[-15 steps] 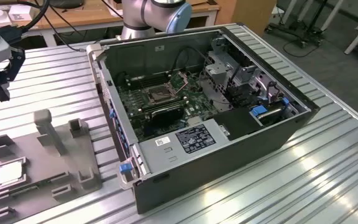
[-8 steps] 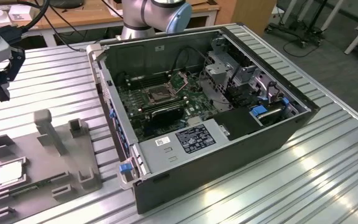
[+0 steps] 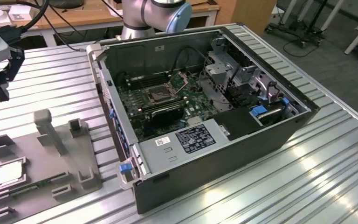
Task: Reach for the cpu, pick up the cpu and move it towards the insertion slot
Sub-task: 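Reach for the cpu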
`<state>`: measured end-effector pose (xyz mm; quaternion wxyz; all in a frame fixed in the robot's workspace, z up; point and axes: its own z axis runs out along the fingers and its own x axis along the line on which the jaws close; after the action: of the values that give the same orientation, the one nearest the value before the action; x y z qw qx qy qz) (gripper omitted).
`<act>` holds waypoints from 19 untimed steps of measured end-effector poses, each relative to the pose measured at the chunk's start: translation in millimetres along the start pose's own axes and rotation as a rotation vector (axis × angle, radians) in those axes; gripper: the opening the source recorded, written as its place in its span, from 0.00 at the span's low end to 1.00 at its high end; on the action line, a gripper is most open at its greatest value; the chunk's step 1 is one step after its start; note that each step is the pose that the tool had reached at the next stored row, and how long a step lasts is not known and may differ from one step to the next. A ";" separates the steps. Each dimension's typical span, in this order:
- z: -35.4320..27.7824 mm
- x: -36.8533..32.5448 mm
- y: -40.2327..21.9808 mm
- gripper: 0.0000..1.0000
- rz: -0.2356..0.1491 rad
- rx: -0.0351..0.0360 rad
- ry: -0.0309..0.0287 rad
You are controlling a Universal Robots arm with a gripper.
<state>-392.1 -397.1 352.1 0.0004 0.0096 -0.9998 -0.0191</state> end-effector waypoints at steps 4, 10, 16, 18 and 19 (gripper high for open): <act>0.1 3.0 0.0 0.11 0.000 -0.0001 0.0000; 0.2 6.3 0.1 0.11 0.000 -0.0001 -0.0001; 0.2 6.7 0.1 0.11 0.000 0.0000 0.0000; 0.2 7.0 0.1 0.11 0.000 0.0000 0.0000; 0.2 7.5 0.1 0.11 0.000 0.0000 0.0000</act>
<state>-399.6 -397.1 351.9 0.0005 0.0095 -0.9998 -0.0191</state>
